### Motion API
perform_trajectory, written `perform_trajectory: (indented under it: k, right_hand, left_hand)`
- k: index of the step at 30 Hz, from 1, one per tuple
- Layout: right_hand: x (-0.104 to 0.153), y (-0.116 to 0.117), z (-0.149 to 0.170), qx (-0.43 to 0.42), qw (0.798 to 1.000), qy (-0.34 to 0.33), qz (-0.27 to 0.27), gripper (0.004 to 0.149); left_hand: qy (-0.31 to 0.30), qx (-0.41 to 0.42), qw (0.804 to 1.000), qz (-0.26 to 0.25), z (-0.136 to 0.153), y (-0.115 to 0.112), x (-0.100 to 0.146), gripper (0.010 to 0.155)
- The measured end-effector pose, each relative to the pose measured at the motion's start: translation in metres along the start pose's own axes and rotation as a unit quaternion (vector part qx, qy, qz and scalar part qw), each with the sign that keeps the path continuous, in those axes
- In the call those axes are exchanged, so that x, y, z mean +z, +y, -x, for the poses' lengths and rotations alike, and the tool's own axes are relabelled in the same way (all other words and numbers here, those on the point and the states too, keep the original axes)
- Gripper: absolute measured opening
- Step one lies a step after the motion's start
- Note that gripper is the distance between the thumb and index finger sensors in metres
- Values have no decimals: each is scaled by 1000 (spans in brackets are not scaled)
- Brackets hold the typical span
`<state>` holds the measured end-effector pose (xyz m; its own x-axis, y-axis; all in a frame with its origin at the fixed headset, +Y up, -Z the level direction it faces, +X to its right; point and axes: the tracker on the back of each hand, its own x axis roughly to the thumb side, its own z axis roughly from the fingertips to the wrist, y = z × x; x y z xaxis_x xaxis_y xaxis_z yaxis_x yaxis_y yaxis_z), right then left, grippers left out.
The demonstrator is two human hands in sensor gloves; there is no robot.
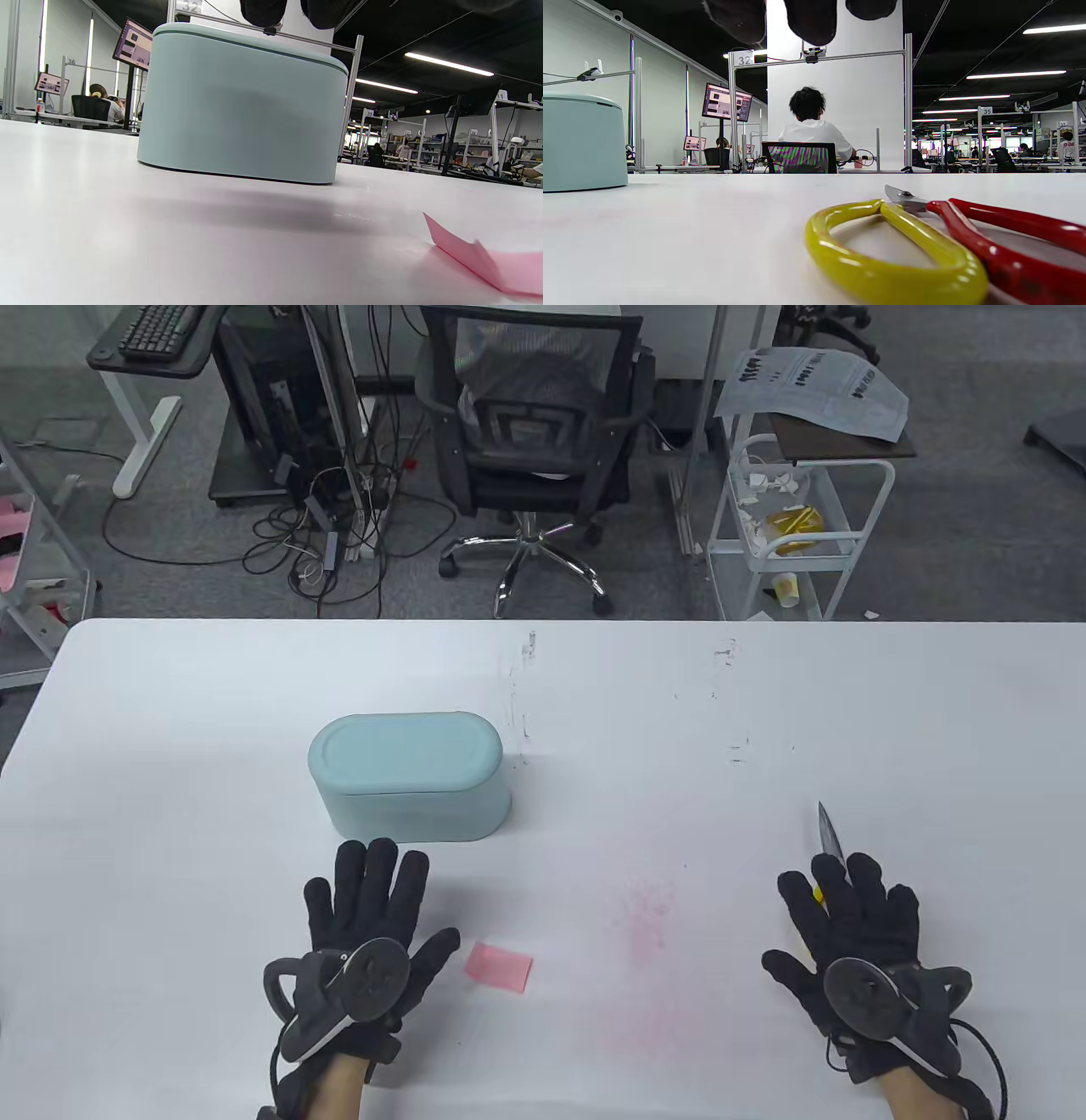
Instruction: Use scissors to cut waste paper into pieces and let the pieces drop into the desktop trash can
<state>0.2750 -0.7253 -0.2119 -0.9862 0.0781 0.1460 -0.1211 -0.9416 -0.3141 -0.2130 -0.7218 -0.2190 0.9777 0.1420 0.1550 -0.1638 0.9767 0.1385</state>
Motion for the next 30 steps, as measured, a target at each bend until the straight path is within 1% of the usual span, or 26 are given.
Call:
perform_trajectory:
  k: [12,18,20,23,25,28,30]
  right_hand:
    - [0,-2,2,-6,1000,4,8,84]
    - [1,-3,4,-6,1000,9,11,84]
    - [0,-3,5,-6,1000,10,8,84]
    - [0,-2,5,-6,1000,11,4,84]
    - [1,-2,5,-7,1000,12,2,84]
    - [1,-2,5,-8,1000,11,1,84]
    - [1,-2,5,-10,1000,12,0,84]
  left_hand:
    - [0,5,1000,1,1,-1,-1,85]
    - [10,19,1000,-12,5,2,0,84]
    - [13,28,999,-17,8,7,0,84]
    - [31,60,996,-50,16,17,2,84]
    - [54,90,992,-72,25,24,3,84]
    - [87,170,977,-94,46,35,-1,85]
    - [107,226,963,-104,61,42,-5,85]
